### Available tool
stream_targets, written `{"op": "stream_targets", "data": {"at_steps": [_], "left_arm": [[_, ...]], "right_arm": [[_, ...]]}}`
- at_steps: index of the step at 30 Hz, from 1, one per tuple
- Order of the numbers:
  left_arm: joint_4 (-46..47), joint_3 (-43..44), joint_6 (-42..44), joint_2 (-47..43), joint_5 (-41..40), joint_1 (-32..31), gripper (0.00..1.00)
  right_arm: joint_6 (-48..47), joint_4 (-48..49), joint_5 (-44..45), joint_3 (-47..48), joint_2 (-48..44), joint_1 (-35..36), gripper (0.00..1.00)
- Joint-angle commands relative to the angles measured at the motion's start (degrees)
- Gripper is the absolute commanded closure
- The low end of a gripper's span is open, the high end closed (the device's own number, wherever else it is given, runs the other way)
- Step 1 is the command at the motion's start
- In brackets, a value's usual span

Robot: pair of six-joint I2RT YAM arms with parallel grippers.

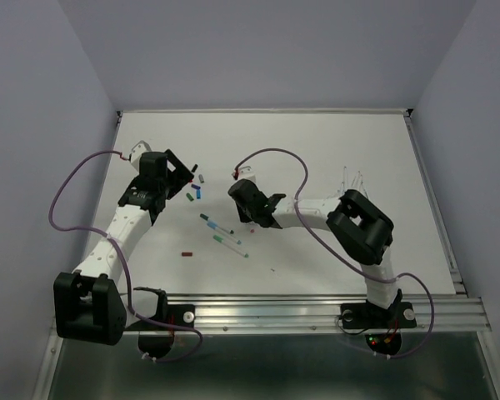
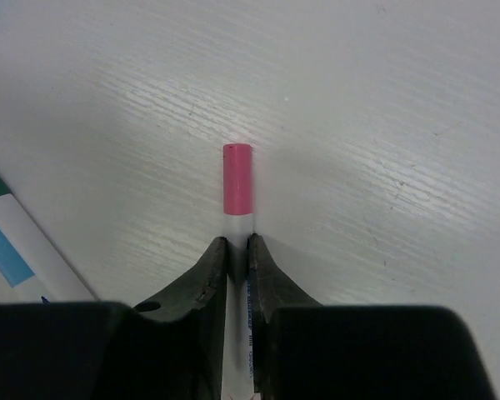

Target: Open the pen caps

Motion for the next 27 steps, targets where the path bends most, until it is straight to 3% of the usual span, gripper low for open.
{"op": "stream_targets", "data": {"at_steps": [1,6,10,13,19,27], "left_arm": [[1.73,-0.74,-0.05,-1.03,0.81,0.14,0.01],[5.32,-1.7,2.49,-2.0,8.45,0.14,0.01],[16.54,-5.91,4.25,-3.41,26.25,-0.65,0.01],[22.28,-6.98,4.25,-3.32,31.92,-4.06,0.01],[25.89,-5.4,3.38,-1.57,32.28,-11.63,0.01],[30.03,-5.4,0.13,0.72,34.13,-14.45,0.05]], "right_arm": [[1.85,-4.32,-0.25,-6.7,-2.96,0.71,0.9],[-2.1,2.88,-2.88,-12.85,-10.17,0.71,0.97],[-5.43,9.54,-8.41,-16.46,-17.64,-0.6,0.99],[-7.28,13.43,-15.69,-19.53,-23.77,-1.92,0.99],[-8.26,17.04,-20.29,-23.92,-32.14,-2.54,0.99],[-7.2,19.07,-23.72,-25.52,-39.53,-4.3,0.99]]}}
